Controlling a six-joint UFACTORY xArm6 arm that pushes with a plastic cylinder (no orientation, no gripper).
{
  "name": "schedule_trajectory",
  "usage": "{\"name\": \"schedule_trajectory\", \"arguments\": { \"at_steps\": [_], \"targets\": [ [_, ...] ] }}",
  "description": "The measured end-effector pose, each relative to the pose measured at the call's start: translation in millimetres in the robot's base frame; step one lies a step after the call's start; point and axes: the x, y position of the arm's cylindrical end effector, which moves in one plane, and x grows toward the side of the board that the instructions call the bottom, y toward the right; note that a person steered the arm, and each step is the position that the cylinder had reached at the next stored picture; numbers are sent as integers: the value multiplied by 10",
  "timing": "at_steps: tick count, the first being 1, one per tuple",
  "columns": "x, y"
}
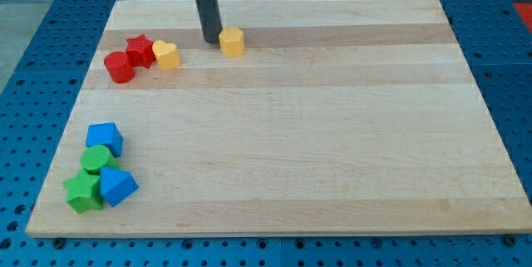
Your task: Move the yellow hexagon towards the top center
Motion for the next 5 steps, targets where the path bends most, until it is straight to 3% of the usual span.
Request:
{"name": "schedule_trajectory", "arguments": {
  "at_steps": [1,4,5],
  "targets": [
    [0,642],
    [-16,255],
    [529,337]
  ]
}}
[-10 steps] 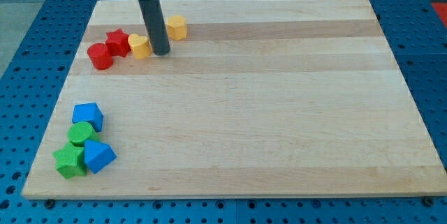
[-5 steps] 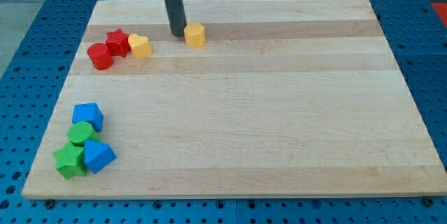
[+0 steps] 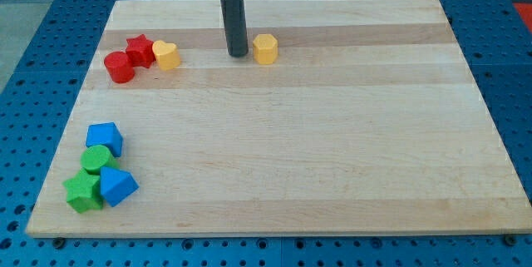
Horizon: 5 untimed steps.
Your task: Move the yellow hexagon towards the top center
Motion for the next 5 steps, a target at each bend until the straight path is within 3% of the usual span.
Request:
{"name": "schedule_trajectory", "arguments": {
  "at_steps": [2,3,5],
  "targets": [
    [9,8],
    [-36,282],
    [-71,1550]
  ]
}}
